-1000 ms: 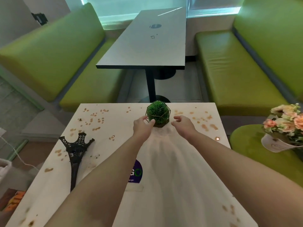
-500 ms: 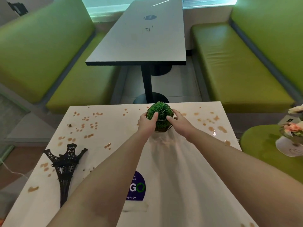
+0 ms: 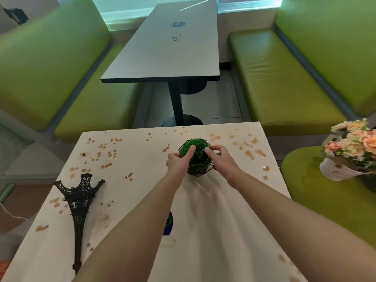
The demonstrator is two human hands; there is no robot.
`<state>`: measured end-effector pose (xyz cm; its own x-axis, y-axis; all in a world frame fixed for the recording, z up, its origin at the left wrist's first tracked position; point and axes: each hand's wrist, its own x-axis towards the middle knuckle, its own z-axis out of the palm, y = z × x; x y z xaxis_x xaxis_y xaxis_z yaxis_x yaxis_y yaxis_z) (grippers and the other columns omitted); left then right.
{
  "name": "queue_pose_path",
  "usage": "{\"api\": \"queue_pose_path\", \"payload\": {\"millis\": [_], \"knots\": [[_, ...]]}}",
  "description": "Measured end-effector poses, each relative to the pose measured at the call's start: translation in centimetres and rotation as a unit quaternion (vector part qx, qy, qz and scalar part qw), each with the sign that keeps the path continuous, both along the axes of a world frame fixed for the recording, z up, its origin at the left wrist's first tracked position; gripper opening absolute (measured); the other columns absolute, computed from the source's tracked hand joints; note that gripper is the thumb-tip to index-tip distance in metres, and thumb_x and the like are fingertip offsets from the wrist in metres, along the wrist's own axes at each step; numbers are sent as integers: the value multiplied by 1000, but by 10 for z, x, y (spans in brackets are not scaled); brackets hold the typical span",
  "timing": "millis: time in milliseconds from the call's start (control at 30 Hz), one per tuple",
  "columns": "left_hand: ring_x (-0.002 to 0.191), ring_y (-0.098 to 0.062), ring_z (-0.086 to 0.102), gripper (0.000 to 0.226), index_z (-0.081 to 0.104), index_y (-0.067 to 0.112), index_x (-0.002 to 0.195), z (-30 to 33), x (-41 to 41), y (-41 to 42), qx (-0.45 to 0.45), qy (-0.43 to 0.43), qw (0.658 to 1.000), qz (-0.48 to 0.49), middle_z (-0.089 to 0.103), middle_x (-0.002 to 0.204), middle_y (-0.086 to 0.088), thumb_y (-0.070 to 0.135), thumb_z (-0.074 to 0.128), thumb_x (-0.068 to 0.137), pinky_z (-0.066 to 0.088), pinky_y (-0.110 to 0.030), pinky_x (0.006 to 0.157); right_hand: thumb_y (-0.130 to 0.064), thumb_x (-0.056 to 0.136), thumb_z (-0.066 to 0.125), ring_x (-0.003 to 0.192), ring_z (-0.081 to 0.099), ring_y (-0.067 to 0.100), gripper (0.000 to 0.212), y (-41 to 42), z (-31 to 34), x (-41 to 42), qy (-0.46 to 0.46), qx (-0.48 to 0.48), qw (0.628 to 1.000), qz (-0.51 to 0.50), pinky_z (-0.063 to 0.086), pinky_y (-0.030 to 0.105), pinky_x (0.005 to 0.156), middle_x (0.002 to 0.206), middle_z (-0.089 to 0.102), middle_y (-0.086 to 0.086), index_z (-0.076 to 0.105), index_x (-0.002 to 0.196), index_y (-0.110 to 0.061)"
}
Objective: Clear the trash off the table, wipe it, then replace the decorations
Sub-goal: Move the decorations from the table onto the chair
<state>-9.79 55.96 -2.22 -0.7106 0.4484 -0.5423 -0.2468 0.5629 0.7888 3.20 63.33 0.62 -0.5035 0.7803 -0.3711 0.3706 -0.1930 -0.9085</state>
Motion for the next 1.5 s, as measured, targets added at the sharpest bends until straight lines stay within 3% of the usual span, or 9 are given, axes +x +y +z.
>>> {"api": "queue_pose_path", "payload": {"millis": [100, 200, 367, 467, 533, 700, 933, 1200, 1500], "knots": [[113, -26, 55, 81, 40, 21, 113, 8, 26, -4, 47, -3, 999, -6, 47, 128, -6, 69, 76, 59, 57, -44, 89, -42, 95, 59, 92, 54, 12, 40, -6, 10, 30, 3, 7, 1000, -24, 42, 24, 67, 111, 56, 2, 49, 124, -18], [108, -23, 61, 96, 47, 18, 114, 15, 59, -6, 66, -2, 998, -21, 53, 124, -5, 75, 76, 42, 57, -42, 89, -42, 93, 62, 94, 53, 14, 38, -7, 17, 65, 1, 8, 999, -43, 43, 27, 72, 101, 52, -3, 49, 121, -19], [102, -23, 65, 94, 50, 17, 111, 23, 120, -4, 81, 4, 995, -49, 56, 121, -8, 73, 78, 41, 58, -44, 87, -37, 91, 66, 95, 54, 20, 32, -7, 30, 130, -14, 23, 997, -74, 47, 36, 79, 93, 52, -5, 50, 113, -20], [105, -24, 63, 91, 45, 20, 113, 33, 176, 3, 75, 3, 994, -82, 53, 122, -7, 71, 76, 44, 56, -45, 90, -33, 90, 67, 93, 56, 22, 27, -3, 35, 188, -19, 20, 994, -102, 49, 37, 72, 101, 56, 2, 51, 109, -22], [106, -25, 62, 87, 42, 22, 112, 36, 194, 5, 65, 2, 994, -91, 52, 123, -8, 70, 74, 47, 55, -45, 91, -33, 89, 69, 100, 58, 25, 27, -3, 36, 205, -29, 28, 993, -112, 51, 42, 80, 108, 58, 4, 53, 108, -22], [109, -28, 58, 74, 39, 23, 112, 38, 273, 24, 52, 5, 989, -142, 48, 126, -9, 64, 75, 63, 54, -47, 92, -29, 91, 67, 99, 58, 20, 25, 3, 44, 284, -37, 32, 986, -159, 45, 30, 71, 110, 60, 4, 55, 111, -20], [109, -28, 58, 75, 38, 14, 131, 39, 377, 62, 31, 49, 973, -222, 50, 126, -8, 61, 67, 80, 53, -43, 90, -34, 92, 66, 99, 52, 18, 30, 27, 44, 388, -89, 53, 972, -212, 41, 30, 75, 111, 52, -3, 55, 117, -21], [110, -30, 58, 69, 39, 16, 128, 26, 435, 95, 30, 31, 967, -250, 48, 129, -10, 60, 65, 83, 51, -47, 96, -36, 93, 65, 95, 49, 18, 34, 55, 32, 449, -108, 41, 967, -229, 43, 33, 77, 110, 51, -2, 54, 121, -20], [115, -26, 56, 64, 31, 12, 132, 6, 470, 112, 52, 49, 960, -272, 46, 134, -14, 31, 73, 87, 50, -40, 97, -24, 94, 65, 115, 55, 26, 34, 83, 12, 484, -116, 37, 971, -206, 44, 35, 88, 128, 56, 7, 54, 126, -21]]}}
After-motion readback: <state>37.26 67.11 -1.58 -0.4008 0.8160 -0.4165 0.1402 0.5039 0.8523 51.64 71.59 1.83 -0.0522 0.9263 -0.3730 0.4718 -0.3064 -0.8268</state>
